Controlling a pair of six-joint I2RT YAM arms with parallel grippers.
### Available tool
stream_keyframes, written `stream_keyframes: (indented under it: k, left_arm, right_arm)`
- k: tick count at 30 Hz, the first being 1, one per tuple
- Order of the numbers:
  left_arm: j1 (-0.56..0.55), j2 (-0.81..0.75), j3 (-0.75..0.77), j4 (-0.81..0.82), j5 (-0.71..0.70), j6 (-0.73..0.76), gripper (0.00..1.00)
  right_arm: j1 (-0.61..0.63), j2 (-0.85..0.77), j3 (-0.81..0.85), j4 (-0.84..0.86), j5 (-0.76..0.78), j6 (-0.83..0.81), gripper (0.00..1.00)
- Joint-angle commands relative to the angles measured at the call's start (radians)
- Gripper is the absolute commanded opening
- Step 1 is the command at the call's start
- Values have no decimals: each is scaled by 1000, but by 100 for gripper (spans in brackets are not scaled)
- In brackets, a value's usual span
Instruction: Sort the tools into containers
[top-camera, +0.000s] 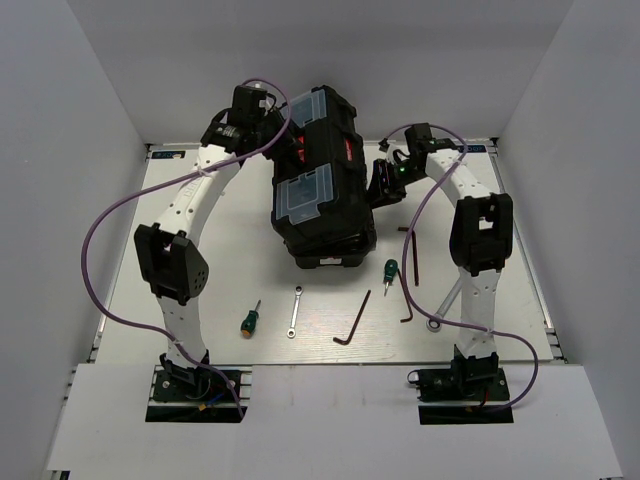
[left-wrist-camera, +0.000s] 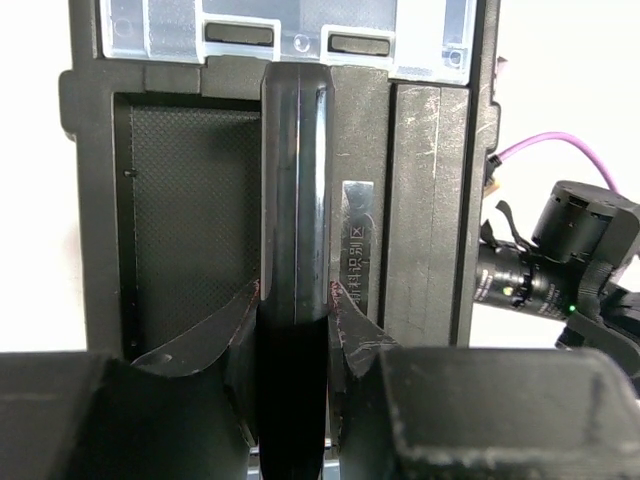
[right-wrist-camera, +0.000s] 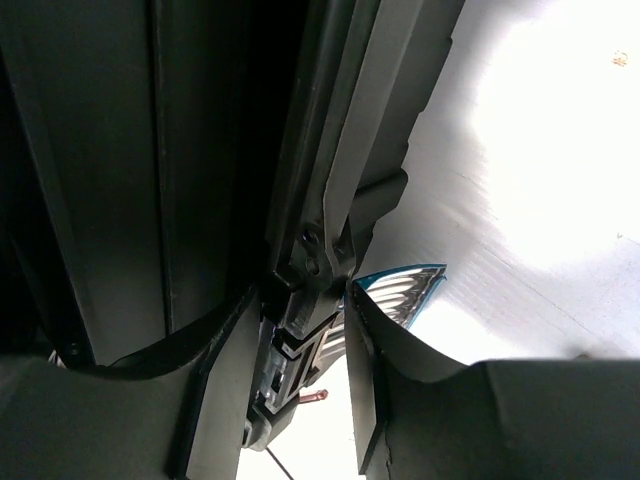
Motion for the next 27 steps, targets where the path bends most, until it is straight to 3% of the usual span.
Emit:
stream_keyframes:
  k: [1, 5, 11, 19, 27]
  left_arm:
    - [18, -100, 59, 182, 109, -93, 0]
    - [28, -109, 59, 203, 147, -102, 0]
    - [47, -130, 68, 180, 166, -102, 0]
    - [100, -182, 35, 99, 146, -72, 0]
    - [183, -265, -61, 121, 192, -92, 0]
  right_arm:
    - [37, 22, 7, 27, 74, 8, 40]
    - [53, 19, 5, 27, 167, 5, 32]
    - [90, 11, 5, 26, 309, 5, 0]
    - [80, -12, -30, 42, 471, 21, 0]
    - [47, -13, -47, 21, 536, 24, 0]
